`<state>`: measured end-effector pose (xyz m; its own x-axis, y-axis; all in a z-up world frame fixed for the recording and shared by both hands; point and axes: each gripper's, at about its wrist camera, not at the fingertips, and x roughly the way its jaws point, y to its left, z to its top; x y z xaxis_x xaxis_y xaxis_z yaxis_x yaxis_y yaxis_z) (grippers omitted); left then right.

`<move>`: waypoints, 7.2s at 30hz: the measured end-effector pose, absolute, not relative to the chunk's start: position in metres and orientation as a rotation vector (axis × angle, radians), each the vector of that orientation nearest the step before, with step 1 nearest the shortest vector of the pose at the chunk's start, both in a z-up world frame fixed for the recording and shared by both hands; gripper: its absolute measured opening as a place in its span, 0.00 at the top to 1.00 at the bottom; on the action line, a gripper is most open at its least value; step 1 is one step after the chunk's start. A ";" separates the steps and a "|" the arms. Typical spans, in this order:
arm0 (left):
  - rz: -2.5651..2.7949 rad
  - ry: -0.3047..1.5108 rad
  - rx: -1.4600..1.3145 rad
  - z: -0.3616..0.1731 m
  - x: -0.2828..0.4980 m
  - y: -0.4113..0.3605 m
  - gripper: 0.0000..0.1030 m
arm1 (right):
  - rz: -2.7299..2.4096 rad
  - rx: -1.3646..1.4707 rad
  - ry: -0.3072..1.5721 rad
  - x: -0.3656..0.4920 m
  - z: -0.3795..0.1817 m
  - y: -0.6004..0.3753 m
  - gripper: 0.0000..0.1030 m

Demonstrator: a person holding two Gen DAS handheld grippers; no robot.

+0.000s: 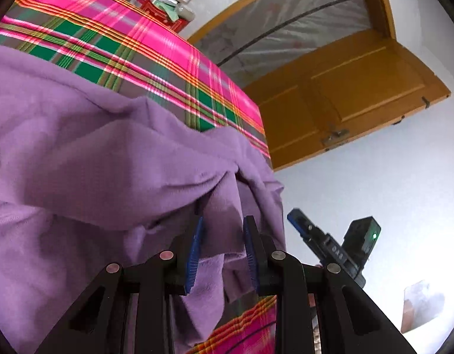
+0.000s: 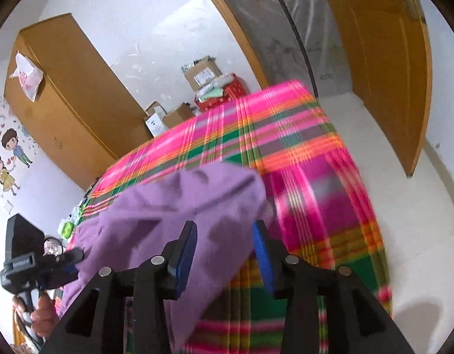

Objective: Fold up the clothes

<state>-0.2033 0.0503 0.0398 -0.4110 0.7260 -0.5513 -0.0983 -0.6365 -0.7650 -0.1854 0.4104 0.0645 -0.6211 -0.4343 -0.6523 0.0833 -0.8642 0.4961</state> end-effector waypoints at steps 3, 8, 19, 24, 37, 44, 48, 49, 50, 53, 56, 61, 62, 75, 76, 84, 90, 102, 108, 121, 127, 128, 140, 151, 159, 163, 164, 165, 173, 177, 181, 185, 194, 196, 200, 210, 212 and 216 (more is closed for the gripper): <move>2.082 -0.887 -1.282 0.038 -0.200 0.054 0.73 | -2.460 1.210 -0.666 -0.171 0.055 0.411 0.61; 2.079 -0.891 -1.328 0.030 -0.200 0.056 0.73 | -2.474 1.199 -0.597 -0.170 0.054 0.403 0.92; 2.073 -0.898 -1.362 0.018 -0.198 0.048 0.73 | -2.843 1.144 -0.394 -0.191 0.084 0.431 0.94; 2.068 -0.898 -1.373 0.015 -0.197 0.049 0.73 | -2.918 1.185 -0.349 -0.206 0.075 0.442 0.94; 2.087 -0.923 -1.332 0.022 -0.181 0.029 0.73 | -3.000 1.156 -0.182 -0.197 0.076 0.430 0.88; 2.147 -0.982 -1.286 0.030 -0.143 -0.018 0.73 | -2.999 1.050 -0.227 -0.149 0.097 0.412 0.77; 2.190 -1.028 -1.266 0.033 -0.119 -0.047 0.73 | -2.886 1.035 -0.303 -0.121 0.096 0.390 0.75; 2.209 -1.046 -1.266 0.033 -0.113 -0.056 0.73 | -2.858 1.037 -0.278 -0.115 0.093 0.379 0.75; 2.227 -1.080 -1.261 0.032 -0.105 -0.066 0.73 | -2.830 1.039 -0.255 -0.110 0.090 0.369 0.75; 2.264 -1.127 -1.247 0.030 -0.084 -0.088 0.73 | -2.748 1.055 -0.219 -0.100 0.077 0.339 0.75; 2.335 -1.137 -1.258 0.025 -0.062 -0.107 0.73 | -2.687 1.099 -0.214 -0.096 0.059 0.318 0.75; 2.377 -1.220 -1.270 0.008 -0.025 -0.145 0.73 | -2.541 1.143 -0.378 -0.090 0.040 0.296 0.74; 2.398 -1.235 -1.270 0.005 -0.017 -0.152 0.73 | -2.521 1.142 -0.393 -0.088 0.038 0.293 0.74; 2.581 -1.415 -1.226 -0.014 0.044 -0.218 0.73 | -2.349 1.085 -0.488 -0.070 0.033 0.258 0.54; 2.562 -1.430 -1.232 -0.017 0.042 -0.220 0.73 | -2.350 1.090 -0.482 -0.070 0.033 0.256 0.53; 2.487 -1.481 -1.175 -0.022 0.032 -0.225 0.60 | -2.443 1.128 -0.325 -0.062 0.048 0.236 0.54; 2.453 -1.512 -1.139 -0.026 0.024 -0.228 0.60 | -2.468 1.058 -0.139 -0.061 0.078 0.211 0.54; 2.465 -1.501 -1.163 -0.021 0.012 -0.233 0.61 | -2.678 1.122 -0.179 -0.075 0.054 0.226 0.54; 2.491 -1.513 -1.161 -0.020 0.009 -0.236 0.61 | -2.580 1.192 -0.196 -0.095 0.038 0.212 0.65; 2.548 -1.513 -1.177 -0.018 0.004 -0.234 0.66 | -2.609 1.037 -0.433 -0.048 0.061 0.251 0.93; 2.558 -1.533 -1.179 -0.019 0.008 -0.235 0.71 | -2.603 0.968 -0.548 -0.025 0.072 0.273 0.93; 2.560 -1.536 -1.176 -0.020 0.008 -0.236 0.71 | -2.604 0.961 -0.561 -0.021 0.072 0.276 0.93; 2.583 -1.524 -1.193 -0.018 0.010 -0.233 0.73 | -2.611 1.014 -0.619 -0.018 0.051 0.290 0.93; 2.679 -1.454 -1.120 0.000 0.012 -0.240 0.89 | -2.548 0.931 -0.616 0.006 0.070 0.285 0.94; 2.711 -1.468 -1.088 0.005 0.023 -0.253 0.89 | -2.524 0.929 -0.640 0.029 0.076 0.287 0.94; 2.717 -1.457 -1.099 0.003 0.026 -0.254 0.89 | -2.500 0.992 -0.657 0.037 0.065 0.289 0.94; 2.712 -1.470 -1.100 0.001 0.028 -0.255 0.89 | -2.495 1.011 -0.656 0.038 0.062 0.290 0.94; 2.708 -1.483 -1.101 -0.001 0.030 -0.256 0.89 | -2.490 1.030 -0.656 0.039 0.058 0.290 0.94; 2.748 -1.420 -1.127 0.001 0.033 -0.249 0.89 | -2.427 1.175 -0.670 0.033 0.023 0.297 0.92; 2.816 -1.329 -1.101 0.015 0.039 -0.240 0.88 | -2.418 1.185 -0.623 0.031 0.025 0.307 0.86; 2.859 -1.241 -1.033 0.032 0.049 -0.224 0.88 | -2.493 1.145 -0.561 0.035 0.033 0.328 0.79; 2.832 -1.140 -0.997 0.044 0.050 -0.199 0.84 | -2.547 1.133 -0.615 0.029 0.030 0.355 0.76; 2.566 -0.804 -1.124 0.041 0.016 -0.094 0.76 | -2.660 1.108 -0.668 -0.026 0.033 0.402 0.70; 2.483 -0.713 -1.146 0.039 0.011 -0.063 0.69 | -2.681 1.094 -0.677 -0.039 0.035 0.412 0.70; 2.359 -0.568 -1.148 0.035 0.008 -0.012 0.69 | -2.723 1.066 -0.695 -0.066 0.039 0.430 0.65; 2.254 -0.258 -1.086 0.044 0.030 0.072 0.65 | -2.687 1.124 -0.782 -0.121 0.027 0.449 0.64; 2.251 -0.208 -1.091 0.045 0.034 0.082 0.65 | -2.680 1.115 -0.787 -0.127 0.027 0.452 0.64; 2.244 -0.106 -1.101 0.047 0.042 0.101 0.65 | -2.679 1.109 -0.796 -0.135 0.023 0.458 0.82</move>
<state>0.0416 0.1012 0.0467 -0.4533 0.5691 -0.6860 -0.5018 -0.7990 -0.3313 -0.1351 0.4578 0.0233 -0.7200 -0.3146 -0.6185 -0.0741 -0.8514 0.5193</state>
